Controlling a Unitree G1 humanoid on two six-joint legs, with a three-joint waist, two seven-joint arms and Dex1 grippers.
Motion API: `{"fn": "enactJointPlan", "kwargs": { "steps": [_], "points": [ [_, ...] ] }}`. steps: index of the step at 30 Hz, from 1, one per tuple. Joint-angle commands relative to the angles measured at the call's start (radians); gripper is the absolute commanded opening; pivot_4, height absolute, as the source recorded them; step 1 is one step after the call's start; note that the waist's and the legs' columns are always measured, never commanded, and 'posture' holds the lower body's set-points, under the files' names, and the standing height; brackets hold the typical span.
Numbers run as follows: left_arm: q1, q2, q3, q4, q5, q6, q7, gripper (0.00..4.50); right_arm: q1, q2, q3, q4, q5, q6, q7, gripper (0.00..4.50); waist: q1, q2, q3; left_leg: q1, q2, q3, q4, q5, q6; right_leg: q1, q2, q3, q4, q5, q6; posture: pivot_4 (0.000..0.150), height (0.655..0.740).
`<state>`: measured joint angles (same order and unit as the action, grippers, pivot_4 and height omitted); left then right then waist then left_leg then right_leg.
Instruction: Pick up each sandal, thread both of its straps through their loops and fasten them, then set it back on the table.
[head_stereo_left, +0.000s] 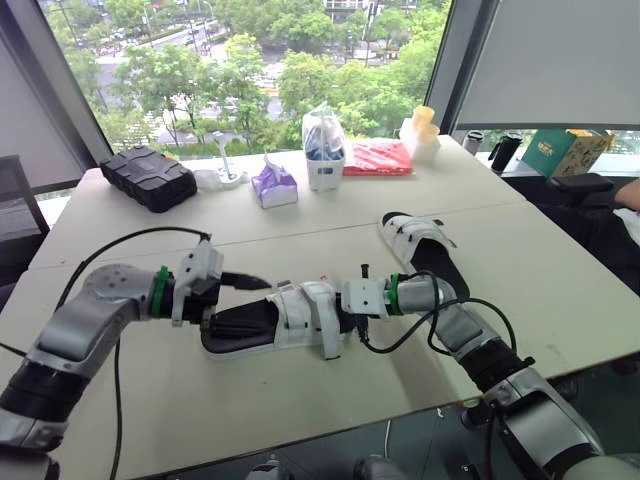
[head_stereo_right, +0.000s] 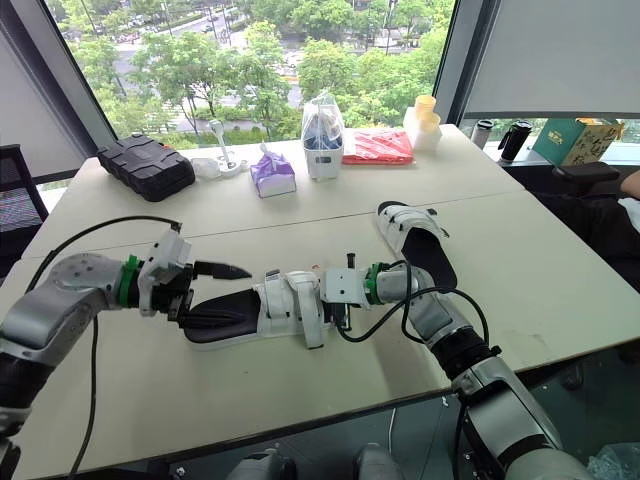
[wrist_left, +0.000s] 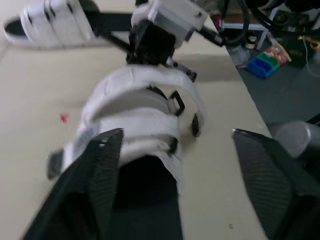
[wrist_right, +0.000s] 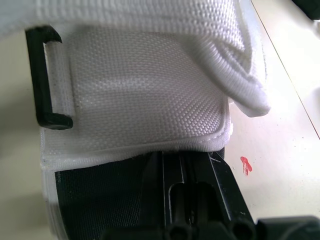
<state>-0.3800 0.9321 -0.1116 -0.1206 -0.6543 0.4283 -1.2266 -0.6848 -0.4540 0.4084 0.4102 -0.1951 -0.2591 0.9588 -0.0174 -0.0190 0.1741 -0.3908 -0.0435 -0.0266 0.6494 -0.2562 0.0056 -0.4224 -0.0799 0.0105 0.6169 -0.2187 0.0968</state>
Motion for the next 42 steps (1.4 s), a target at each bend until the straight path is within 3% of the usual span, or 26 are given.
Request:
{"fn": "enactJointPlan", "kwargs": {
  "steps": [1,4,13,18,23,26,33,42],
  "points": [
    [0.042,0.013,0.058,-0.071,-0.07,0.135,0.021,1.72,0.019,-0.011,0.025,0.034,-0.032,0.01,0.02,0.0,0.001,0.0,0.0,0.0,0.0,0.0,0.0,0.0,0.0,0.0,0.0,0.0,0.0,0.0,0.0,0.15,0.74],
    [0.069,-0.001,0.065,-0.101,-0.068,0.181,0.039,0.1,0.019,-0.012,0.025,0.035,-0.033,0.009,0.021,0.0,0.002,0.0,0.0,0.0,0.0,0.0,0.0,0.0,0.0,0.0,0.0,0.0,0.0,0.0,0.0,0.15,0.74],
    [0.063,-0.108,0.031,-0.095,0.061,0.153,0.163,0.04,0.023,-0.013,0.024,0.027,-0.033,0.013,0.021,0.0,0.003,0.0,0.0,0.0,0.0,0.0,0.0,0.0,0.0,0.0,-0.001,0.001,-0.001,0.0,-0.001,0.15,0.74],
    [0.037,-0.167,0.036,-0.144,-0.017,0.264,0.18,0.04,0.024,-0.013,0.023,0.026,-0.034,0.015,0.02,0.0,0.003,0.0,0.0,0.0,0.0,0.0,-0.001,0.0,0.0,0.0,-0.002,0.001,-0.001,0.0,-0.001,0.15,0.74],
    [0.036,-0.198,-0.036,-0.131,0.044,0.249,0.161,0.04,0.021,-0.009,0.025,0.028,-0.035,0.015,0.019,0.0,0.003,0.0,0.0,0.0,0.0,0.0,-0.001,0.0,-0.001,0.0,-0.002,0.001,-0.002,0.0,-0.001,0.15,0.74],
    [0.027,-0.219,-0.05,-0.117,0.038,0.271,0.145,0.91,0.019,-0.009,0.025,0.029,-0.037,0.013,0.02,0.0,0.003,0.0,0.0,0.0,0.0,0.0,-0.001,0.0,-0.001,0.0,-0.002,0.001,-0.002,0.0,-0.001,0.15,0.74],
    [0.012,-0.299,-0.11,-0.096,0.133,0.218,0.201,4.43,0.027,-0.011,0.024,0.015,-0.036,0.024,0.021,0.0,0.006,0.0,-0.001,0.0,0.0,0.0,0.0,0.0,-0.001,0.001,-0.002,0.002,-0.002,0.0,-0.002,0.15,0.74],
    [0.003,-0.395,-0.137,-0.101,0.193,0.227,0.275,4.43,0.043,-0.017,0.024,-0.002,-0.036,0.031,0.027,0.0,0.01,0.001,-0.001,0.0,0.0,0.0,0.002,0.0,-0.001,0.003,-0.003,0.002,-0.003,0.0,-0.002,0.15,0.74]
  ]
}}
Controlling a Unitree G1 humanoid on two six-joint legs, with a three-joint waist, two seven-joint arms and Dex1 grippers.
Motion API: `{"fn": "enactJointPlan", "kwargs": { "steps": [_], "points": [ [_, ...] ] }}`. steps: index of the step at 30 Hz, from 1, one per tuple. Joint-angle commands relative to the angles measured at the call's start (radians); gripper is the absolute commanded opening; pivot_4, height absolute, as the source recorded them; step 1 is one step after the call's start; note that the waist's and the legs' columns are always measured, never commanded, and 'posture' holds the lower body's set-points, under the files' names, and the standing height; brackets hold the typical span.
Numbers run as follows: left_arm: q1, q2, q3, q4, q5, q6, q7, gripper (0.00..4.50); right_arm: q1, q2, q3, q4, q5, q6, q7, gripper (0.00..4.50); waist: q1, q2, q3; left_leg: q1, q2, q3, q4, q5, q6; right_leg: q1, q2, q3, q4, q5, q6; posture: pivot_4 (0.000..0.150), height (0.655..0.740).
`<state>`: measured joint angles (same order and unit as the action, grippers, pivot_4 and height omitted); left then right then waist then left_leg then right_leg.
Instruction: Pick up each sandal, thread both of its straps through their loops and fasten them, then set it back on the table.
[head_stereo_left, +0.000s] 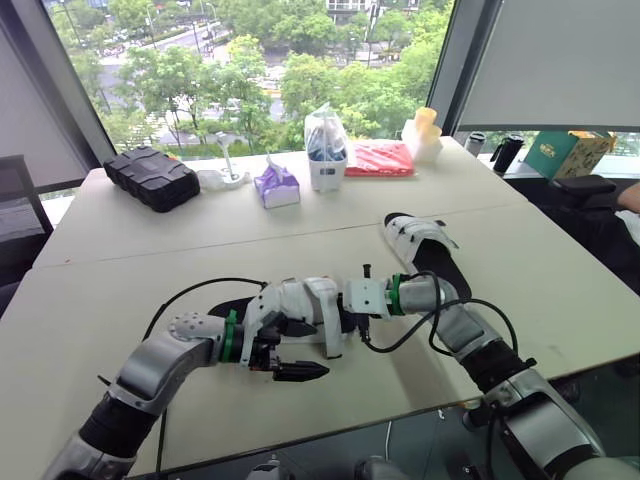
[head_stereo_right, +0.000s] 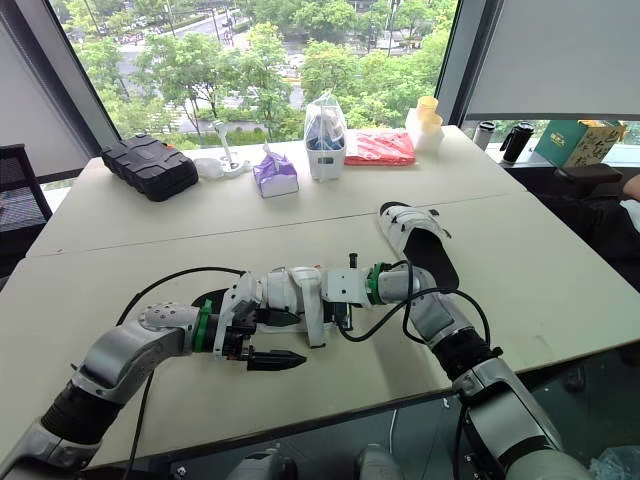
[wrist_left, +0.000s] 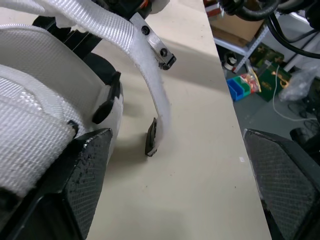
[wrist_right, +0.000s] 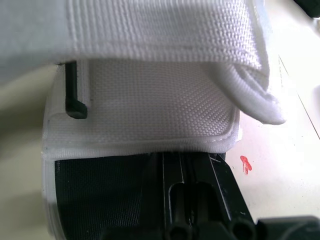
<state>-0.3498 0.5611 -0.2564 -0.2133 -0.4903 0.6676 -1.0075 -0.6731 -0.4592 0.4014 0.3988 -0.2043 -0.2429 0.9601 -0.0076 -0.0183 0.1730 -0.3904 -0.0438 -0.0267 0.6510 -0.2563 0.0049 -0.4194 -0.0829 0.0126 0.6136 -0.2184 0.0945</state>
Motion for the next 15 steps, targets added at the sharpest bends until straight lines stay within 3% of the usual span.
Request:
{"fn": "enactJointPlan", "kwargs": {
  "steps": [1,8,12,15],
  "points": [
    [-0.034,-0.038,0.0,-0.007,0.036,-0.011,0.063,4.43,0.031,-0.011,0.031,0.009,-0.028,0.016,0.026,0.0,0.001,0.0,0.0,0.0,0.0,0.0,0.0,0.0,0.0,0.0,0.0,0.0,0.0,0.0,0.0,0.15,0.74],
    [-0.054,-0.096,-0.013,-0.016,0.035,0.02,0.068,4.43,0.023,-0.006,0.03,0.017,-0.034,0.016,0.029,0.0,0.009,0.0,0.0,0.0,0.0,0.0,0.002,0.0,0.0,0.002,0.0,0.0,-0.001,0.0,0.0,0.15,0.74],
    [-0.055,-0.111,-0.02,-0.006,0.037,0.021,0.075,3.17,0.021,-0.007,0.029,0.02,-0.035,0.014,0.028,0.0,0.008,0.0,0.0,0.001,0.0,0.0,0.0,0.0,0.0,0.001,0.001,0.0,-0.001,0.0,0.0,0.15,0.74],
    [-0.056,-0.121,-0.022,0.001,0.04,0.026,0.086,1.53,0.023,-0.007,0.028,0.017,-0.035,0.014,0.028,0.0,0.007,0.0,0.0,0.001,0.0,0.0,0.0,0.0,0.0,0.001,0.001,0.0,-0.001,0.0,0.0,0.15,0.74]
  ]
}}
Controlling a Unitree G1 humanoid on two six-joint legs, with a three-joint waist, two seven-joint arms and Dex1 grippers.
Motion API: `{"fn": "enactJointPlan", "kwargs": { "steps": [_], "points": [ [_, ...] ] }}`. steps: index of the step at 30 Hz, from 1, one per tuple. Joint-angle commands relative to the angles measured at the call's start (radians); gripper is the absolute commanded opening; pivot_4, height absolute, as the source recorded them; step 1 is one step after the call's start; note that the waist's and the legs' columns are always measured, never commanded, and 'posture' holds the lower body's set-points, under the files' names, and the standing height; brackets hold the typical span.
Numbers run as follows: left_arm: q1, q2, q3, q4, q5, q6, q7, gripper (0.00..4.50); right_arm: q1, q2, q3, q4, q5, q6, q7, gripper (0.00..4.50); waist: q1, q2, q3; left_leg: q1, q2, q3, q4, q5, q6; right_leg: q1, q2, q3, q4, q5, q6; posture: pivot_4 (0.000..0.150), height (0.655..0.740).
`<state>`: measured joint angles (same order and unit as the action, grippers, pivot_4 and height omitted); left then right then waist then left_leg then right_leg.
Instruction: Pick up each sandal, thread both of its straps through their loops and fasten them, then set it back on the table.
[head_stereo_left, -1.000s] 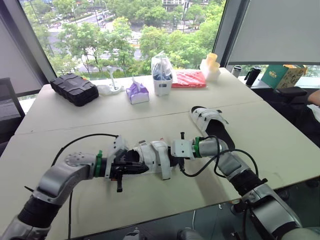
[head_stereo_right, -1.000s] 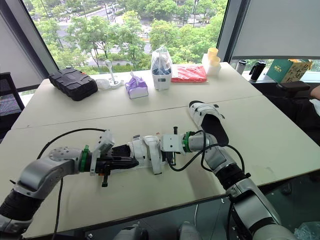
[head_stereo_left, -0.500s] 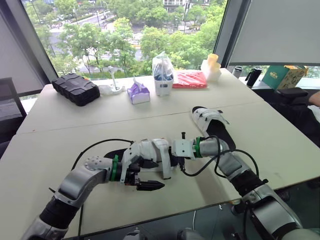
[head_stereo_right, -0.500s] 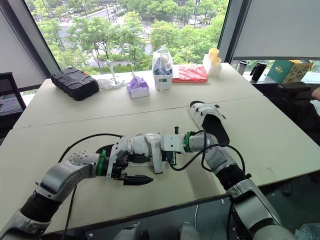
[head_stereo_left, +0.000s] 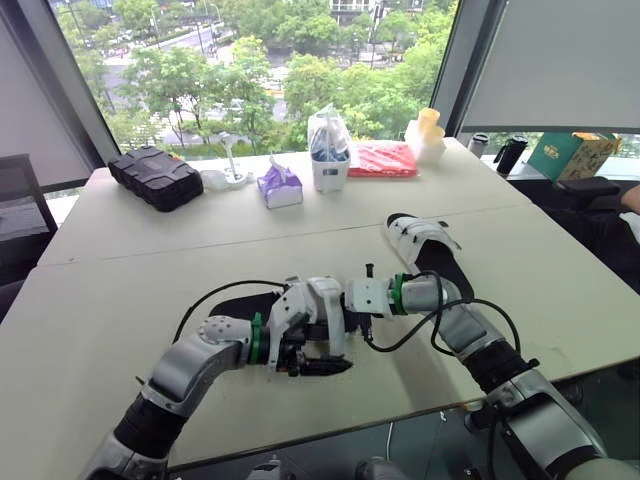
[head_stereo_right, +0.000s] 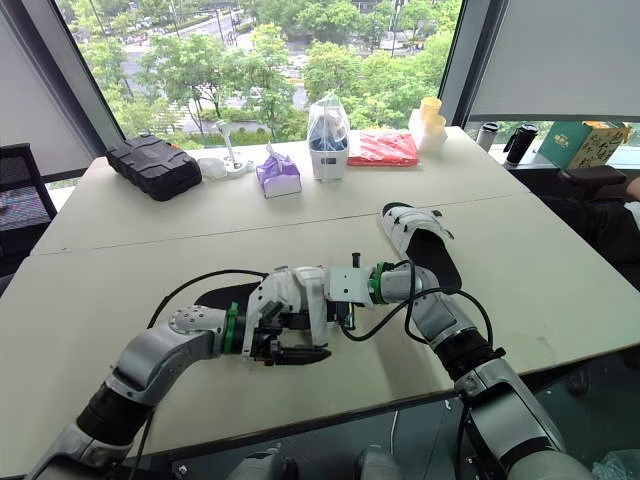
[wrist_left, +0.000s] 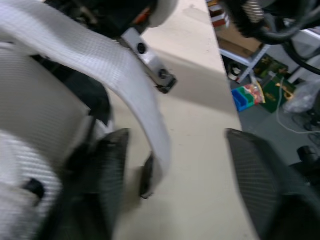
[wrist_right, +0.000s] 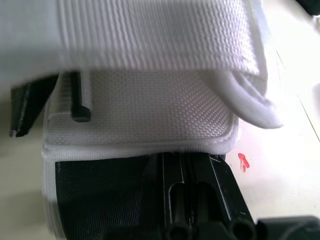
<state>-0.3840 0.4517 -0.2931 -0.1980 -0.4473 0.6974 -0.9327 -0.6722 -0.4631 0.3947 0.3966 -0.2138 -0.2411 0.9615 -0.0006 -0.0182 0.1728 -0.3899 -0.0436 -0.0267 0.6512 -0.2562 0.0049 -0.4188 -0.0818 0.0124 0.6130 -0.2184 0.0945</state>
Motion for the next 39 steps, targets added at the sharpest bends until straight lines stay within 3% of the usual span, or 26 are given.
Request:
{"fn": "enactJointPlan", "kwargs": {
  "steps": [1,3,6,13,17,31,39],
  "points": [
    [-0.023,-0.013,0.015,-0.013,-0.003,-0.002,0.013,1.06,0.022,-0.004,0.034,0.019,-0.026,0.012,0.026,0.0,-0.001,0.0,0.0,0.0,0.0,0.0,0.0,0.0,0.0,0.0,0.0,0.0,0.0,0.0,0.0,0.15,0.74],
    [-0.024,-0.012,0.022,-0.016,-0.008,0.003,0.014,0.04,0.022,-0.004,0.034,0.019,-0.026,0.012,0.026,0.0,0.002,0.0,0.0,0.0,0.0,0.0,0.0,0.0,0.0,0.0,0.0,0.0,0.0,0.0,0.0,0.15,0.74],
    [-0.025,-0.001,0.062,-0.045,-0.059,0.033,-0.003,0.04,0.022,-0.004,0.034,0.021,-0.027,0.011,0.024,0.0,0.002,0.0,0.0,0.0,0.0,0.0,0.0,0.0,0.0,0.0,0.0,0.0,0.0,0.0,0.0,0.15,0.74],
    [-0.134,0.002,0.245,-0.016,-0.315,0.268,-0.006,0.04,0.017,-0.002,0.034,0.03,-0.03,0.006,0.018,0.0,-0.003,0.0,0.0,0.0,0.0,0.0,0.0,0.0,0.0,0.0,0.001,-0.001,0.0,0.0,0.0,0.15,0.74],
    [-0.212,0.008,0.296,0.054,-0.358,0.335,0.012,0.04,0.013,-0.001,0.035,0.037,-0.032,0.0,0.015,0.0,-0.012,0.0,0.0,0.0,0.0,0.0,0.0,0.0,0.0,0.0,0.001,-0.002,0.0,0.0,0.001,0.15,0.74],
    [-0.286,-0.032,0.221,0.365,-0.291,0.342,-0.055,0.04,0.011,0.007,0.032,0.034,-0.033,0.006,0.006,0.0,-0.013,0.0,0.0,0.0,0.0,0.0,-0.001,0.0,0.0,0.0,0.001,-0.002,0.0,0.0,0.001,0.15,0.74],
    [-0.306,-0.011,0.139,0.457,-0.151,0.204,-0.13,0.04,0.021,0.007,0.031,0.02,-0.032,0.013,0.007,0.0,-0.013,0.0,0.0,0.0,0.0,0.0,-0.002,0.0,0.0,0.0,0.001,-0.002,0.0,0.0,0.001,0.15,0.74]
  ]
}}
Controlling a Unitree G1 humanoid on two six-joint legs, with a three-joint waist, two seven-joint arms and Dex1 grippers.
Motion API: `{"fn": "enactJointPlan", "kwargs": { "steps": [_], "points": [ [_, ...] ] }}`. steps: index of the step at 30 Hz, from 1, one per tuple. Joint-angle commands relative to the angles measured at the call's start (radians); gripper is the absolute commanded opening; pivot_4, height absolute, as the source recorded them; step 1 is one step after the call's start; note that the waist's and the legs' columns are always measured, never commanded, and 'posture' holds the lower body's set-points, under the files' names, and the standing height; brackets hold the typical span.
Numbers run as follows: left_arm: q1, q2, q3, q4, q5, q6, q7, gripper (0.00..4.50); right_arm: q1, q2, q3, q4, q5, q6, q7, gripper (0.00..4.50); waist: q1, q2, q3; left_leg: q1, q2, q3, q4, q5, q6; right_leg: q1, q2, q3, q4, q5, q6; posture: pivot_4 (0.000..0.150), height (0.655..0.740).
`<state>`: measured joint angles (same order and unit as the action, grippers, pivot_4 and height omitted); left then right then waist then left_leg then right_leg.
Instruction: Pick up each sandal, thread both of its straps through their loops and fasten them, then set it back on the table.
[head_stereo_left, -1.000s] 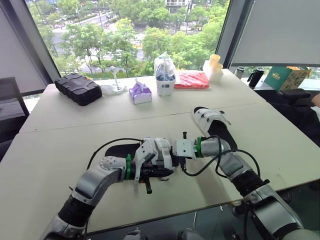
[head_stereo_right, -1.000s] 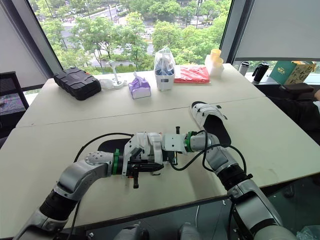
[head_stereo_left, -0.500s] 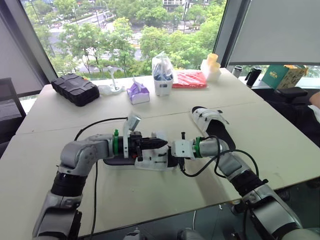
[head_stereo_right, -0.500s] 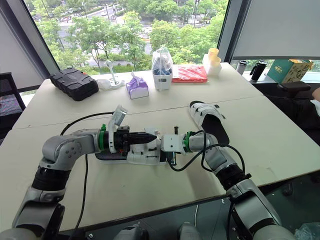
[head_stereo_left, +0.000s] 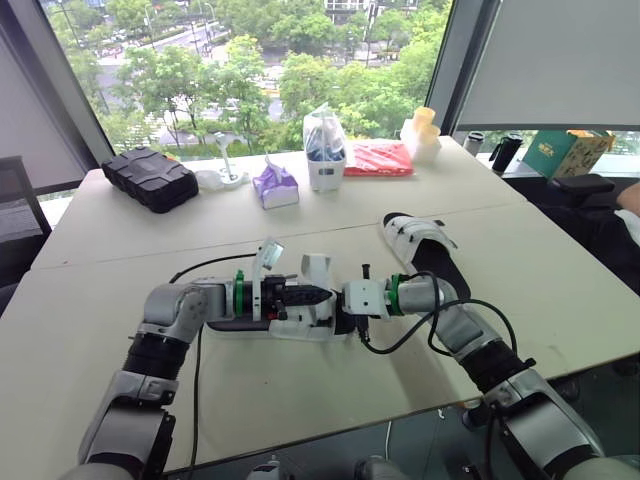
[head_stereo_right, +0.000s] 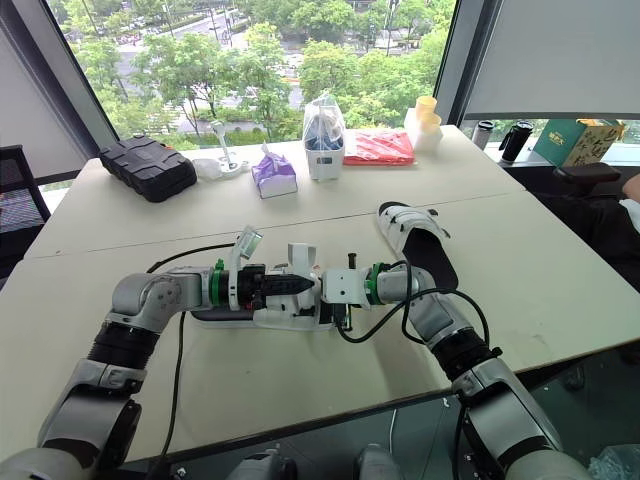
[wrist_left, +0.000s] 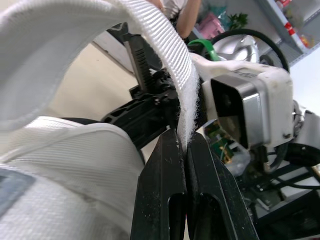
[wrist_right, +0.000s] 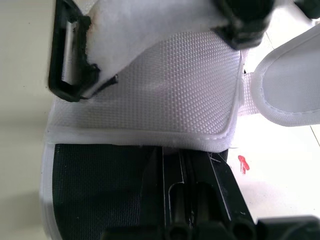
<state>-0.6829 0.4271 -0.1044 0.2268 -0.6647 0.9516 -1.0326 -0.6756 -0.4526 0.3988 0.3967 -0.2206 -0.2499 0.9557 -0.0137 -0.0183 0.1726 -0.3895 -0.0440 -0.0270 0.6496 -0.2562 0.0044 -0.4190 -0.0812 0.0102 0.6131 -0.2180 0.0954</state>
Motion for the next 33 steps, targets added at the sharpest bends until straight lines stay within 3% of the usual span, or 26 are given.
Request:
{"fn": "enactJointPlan", "kwargs": {
  "steps": [1,17,25,33],
  "points": [
    [-0.011,0.016,-0.059,0.041,0.082,-0.067,-0.042,0.04,0.024,-0.003,0.027,0.021,-0.025,0.022,0.013,0.0,0.0,0.0,0.0,0.0,0.0,0.0,0.0,0.0,0.0,0.0,0.0,0.0,0.0,0.0,0.0,0.15,0.74],
    [-0.115,0.036,-0.173,0.23,0.313,-0.353,-0.226,0.04,0.019,0.0,0.027,0.02,-0.027,0.024,0.012,0.0,0.0,0.001,-0.001,0.0,0.0,0.0,0.0,0.0,0.0,0.0,0.0,0.0,0.0,0.0,0.0,0.15,0.74],
    [-0.141,0.009,-0.141,0.247,0.33,-0.45,-0.269,0.04,0.023,-0.001,0.026,0.012,-0.027,0.029,0.009,0.0,0.0,0.001,-0.001,0.0,0.0,0.0,0.0,0.0,0.0,0.0,0.0,0.0,0.0,0.0,0.0,0.15,0.74],
    [-0.164,0.003,-0.121,0.21,0.313,-0.432,-0.325,0.04,0.023,0.001,0.026,0.011,-0.026,0.031,0.008,0.0,0.0,0.001,-0.001,0.0,0.0,0.0,0.0,0.0,0.0,0.0,0.0,0.0,0.0,0.0,0.0,0.15,0.74]
  ]
}}
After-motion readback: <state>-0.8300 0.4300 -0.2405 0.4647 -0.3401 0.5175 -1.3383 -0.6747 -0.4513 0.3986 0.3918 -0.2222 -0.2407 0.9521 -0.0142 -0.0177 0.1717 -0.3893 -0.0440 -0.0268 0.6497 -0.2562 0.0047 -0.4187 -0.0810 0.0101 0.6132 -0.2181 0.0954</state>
